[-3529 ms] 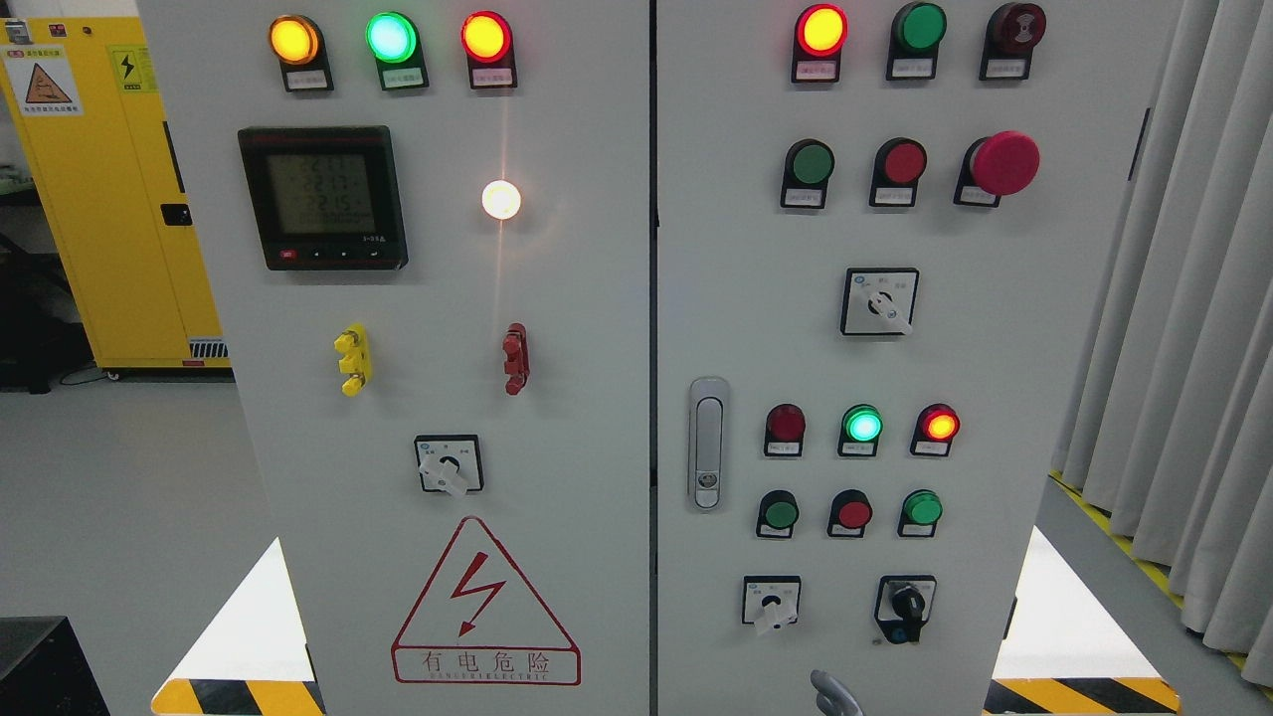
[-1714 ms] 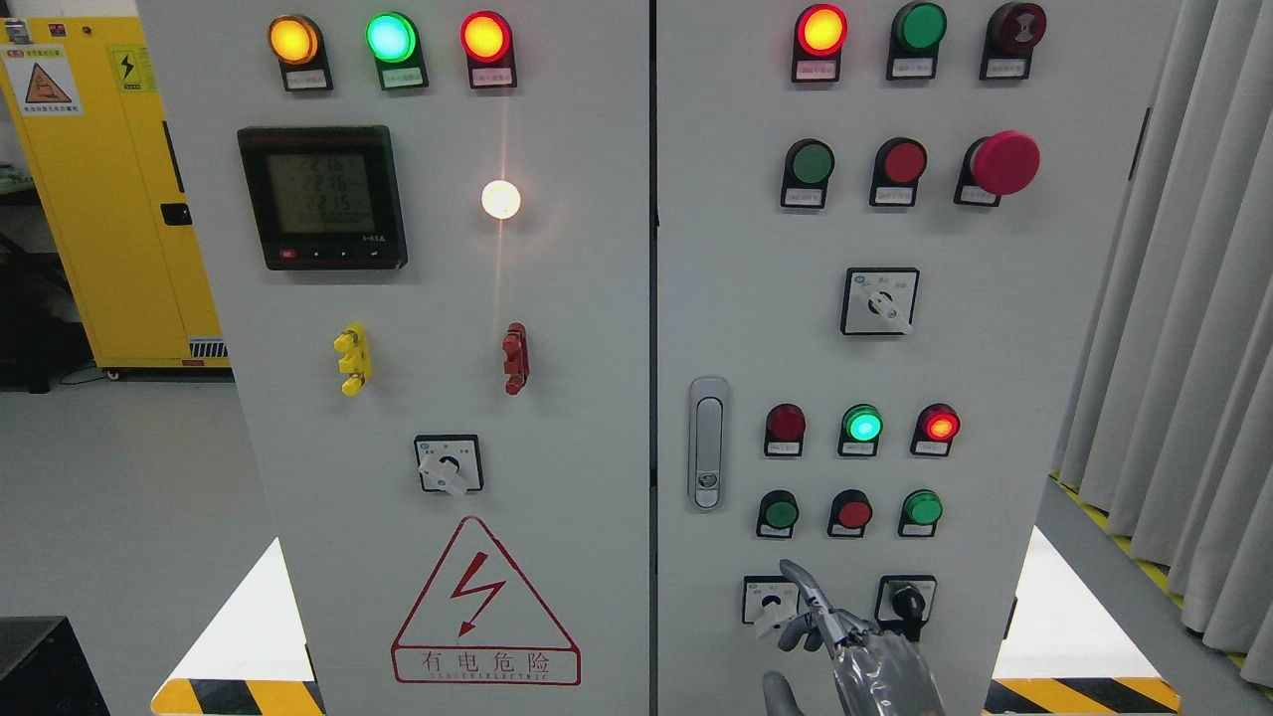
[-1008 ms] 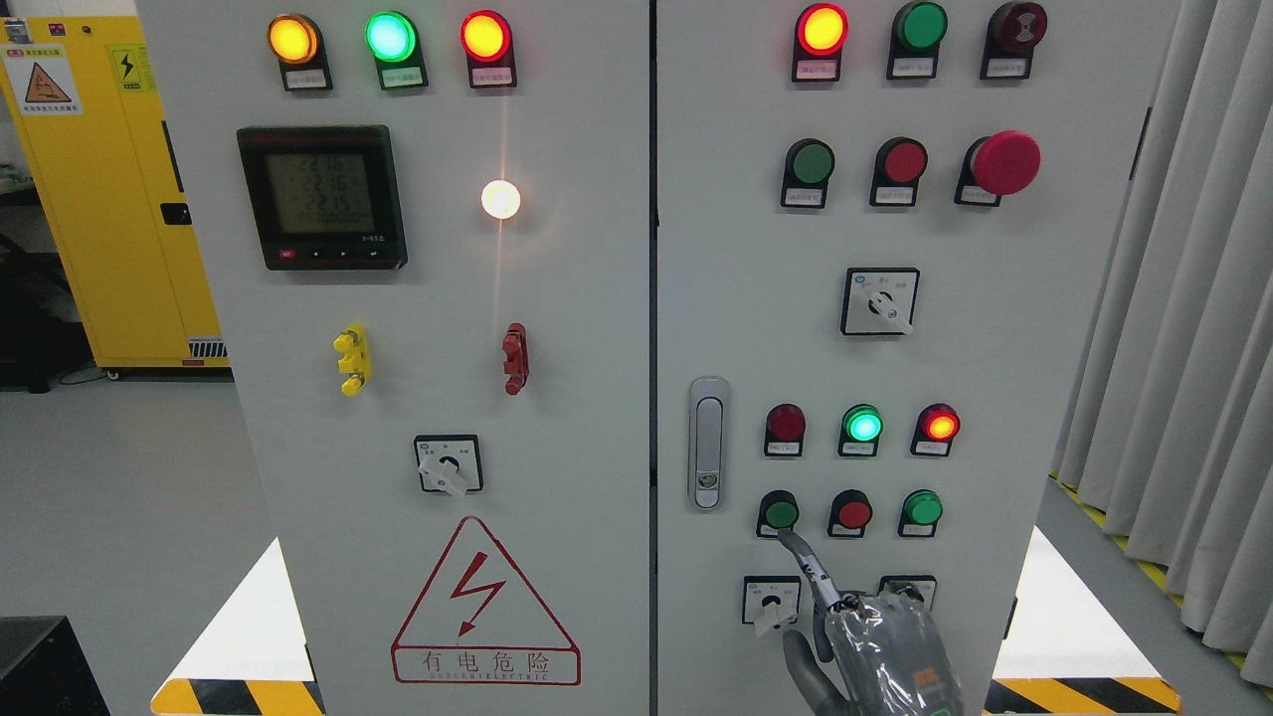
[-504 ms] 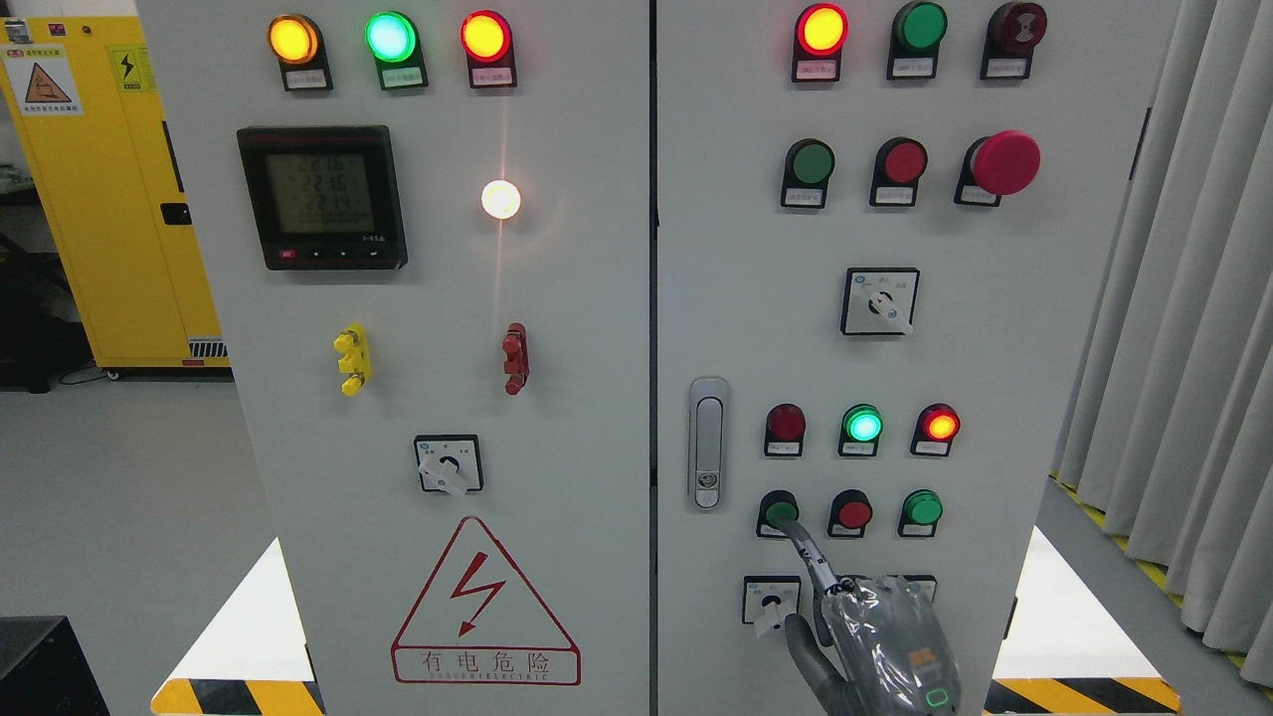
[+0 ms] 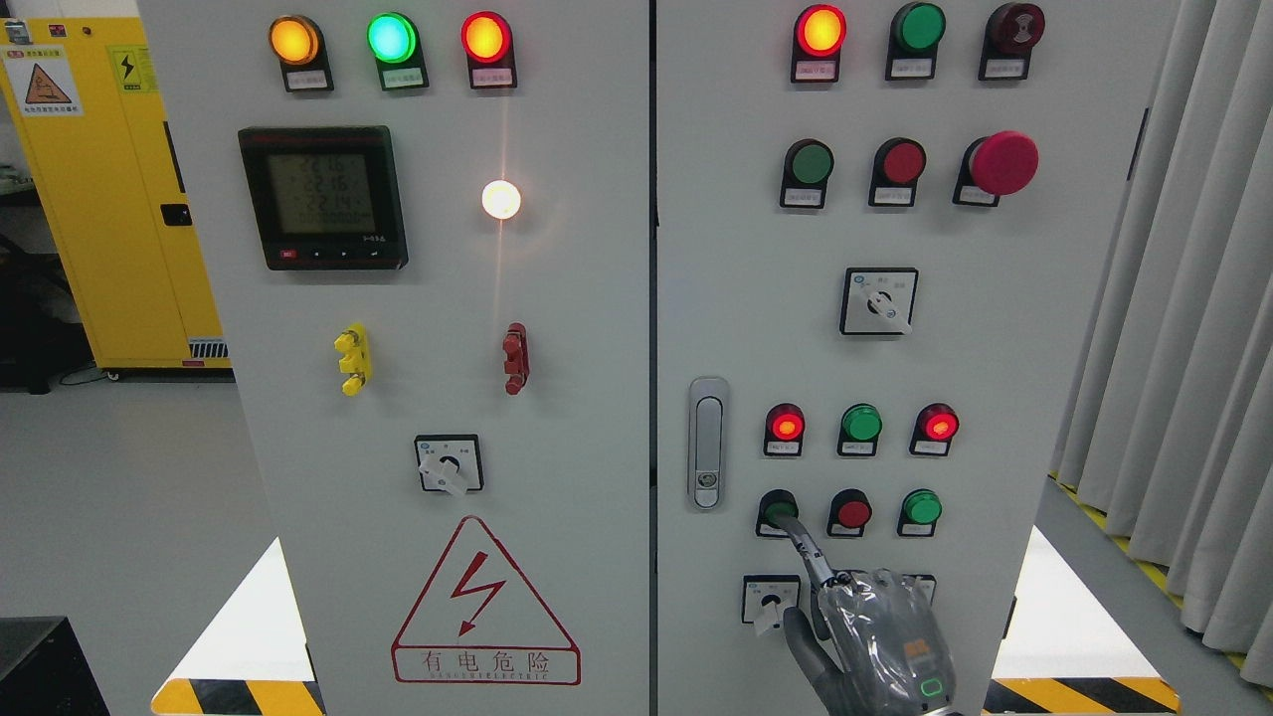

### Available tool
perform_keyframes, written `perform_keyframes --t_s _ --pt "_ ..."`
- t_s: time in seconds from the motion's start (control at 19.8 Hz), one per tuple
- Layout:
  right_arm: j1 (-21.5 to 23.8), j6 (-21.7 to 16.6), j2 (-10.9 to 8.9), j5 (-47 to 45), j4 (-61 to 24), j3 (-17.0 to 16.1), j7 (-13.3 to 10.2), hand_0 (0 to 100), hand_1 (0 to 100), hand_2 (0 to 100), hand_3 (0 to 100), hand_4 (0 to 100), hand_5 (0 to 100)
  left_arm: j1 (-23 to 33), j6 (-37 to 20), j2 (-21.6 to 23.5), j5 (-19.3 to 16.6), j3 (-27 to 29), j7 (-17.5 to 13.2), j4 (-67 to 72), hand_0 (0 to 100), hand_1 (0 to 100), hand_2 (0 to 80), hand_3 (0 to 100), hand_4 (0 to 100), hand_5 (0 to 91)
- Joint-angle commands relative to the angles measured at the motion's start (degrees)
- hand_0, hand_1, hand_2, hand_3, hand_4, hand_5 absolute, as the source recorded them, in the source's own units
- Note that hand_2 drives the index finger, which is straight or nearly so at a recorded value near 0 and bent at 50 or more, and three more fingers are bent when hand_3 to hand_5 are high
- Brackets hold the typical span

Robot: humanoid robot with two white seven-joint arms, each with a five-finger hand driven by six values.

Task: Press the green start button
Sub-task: 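Press the green push button with the right hand's extended finger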

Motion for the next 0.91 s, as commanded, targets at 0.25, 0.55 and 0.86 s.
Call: perform_keyframes --t_s 0.25,0.55,0.86 --pt "0.0 -0.2 0.08 -0.5 1.6 -0.5 -0.6 68 100 0 93 100 100 0.0 0.0 0.0 0.0 0.0 0.0 0.0 12 56 0.0 0 0 0.0" --pt "1.1 -0.5 0.35 -0.6 -1.0 -0.3 -4.2 70 100 0 93 100 100 0.0 0.0 0.0 0.0 0.0 0.0 0.0 12 56 0.0 0 0 0.0" --pt "2.4 -2.0 0.35 -0.7 -4.0 0.5 -5.2 73 100 0 93 100 100 0.0 0.0 0.0 0.0 0.0 0.0 0.0 12 56 0.0 0 0 0.0"
